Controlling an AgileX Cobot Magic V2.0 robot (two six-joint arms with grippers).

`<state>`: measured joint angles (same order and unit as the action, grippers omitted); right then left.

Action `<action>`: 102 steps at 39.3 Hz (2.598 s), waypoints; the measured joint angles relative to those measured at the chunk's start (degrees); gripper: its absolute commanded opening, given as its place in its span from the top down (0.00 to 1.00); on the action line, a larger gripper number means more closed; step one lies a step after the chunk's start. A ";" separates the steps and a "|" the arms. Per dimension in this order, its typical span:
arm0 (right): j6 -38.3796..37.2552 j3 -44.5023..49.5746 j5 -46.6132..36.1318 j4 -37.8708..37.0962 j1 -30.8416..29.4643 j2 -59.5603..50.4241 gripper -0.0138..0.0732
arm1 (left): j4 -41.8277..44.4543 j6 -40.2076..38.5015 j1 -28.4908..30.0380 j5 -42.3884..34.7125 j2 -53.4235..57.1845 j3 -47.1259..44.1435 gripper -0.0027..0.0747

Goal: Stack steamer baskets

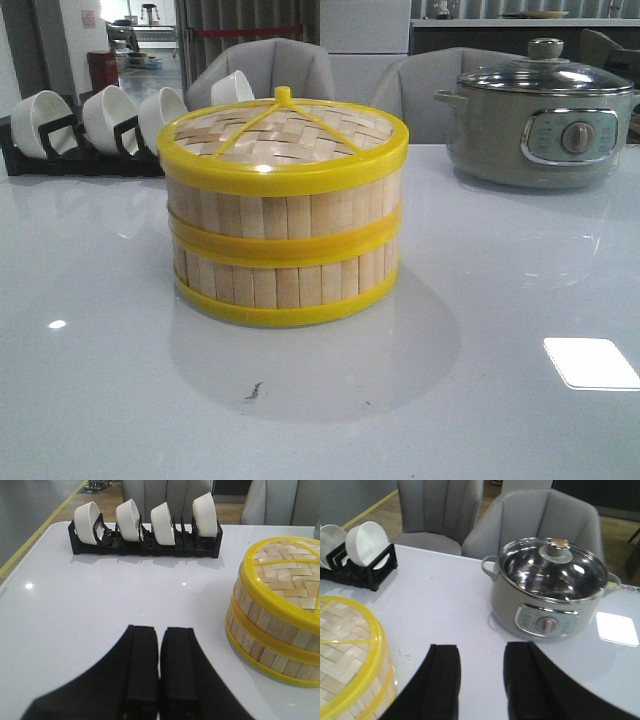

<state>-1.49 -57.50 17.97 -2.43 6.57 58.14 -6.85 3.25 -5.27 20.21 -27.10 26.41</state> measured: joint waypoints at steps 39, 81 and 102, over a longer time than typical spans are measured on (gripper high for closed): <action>0.00 42.85 -1.63 1.23 -12.25 -45.87 0.46 | 0.00 0.00 0.00 0.00 0.00 0.00 0.84; 0.00 44.56 -1.97 1.61 -12.25 -47.43 0.79 | 0.00 0.00 0.00 0.00 0.00 0.00 0.84; 0.00 44.56 -1.73 1.63 -12.25 -47.43 0.79 | 0.00 0.00 0.00 0.00 0.00 0.00 0.84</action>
<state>-1.49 -12.95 16.24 -0.79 -5.68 10.71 -6.85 3.25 -5.27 20.21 -27.10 26.41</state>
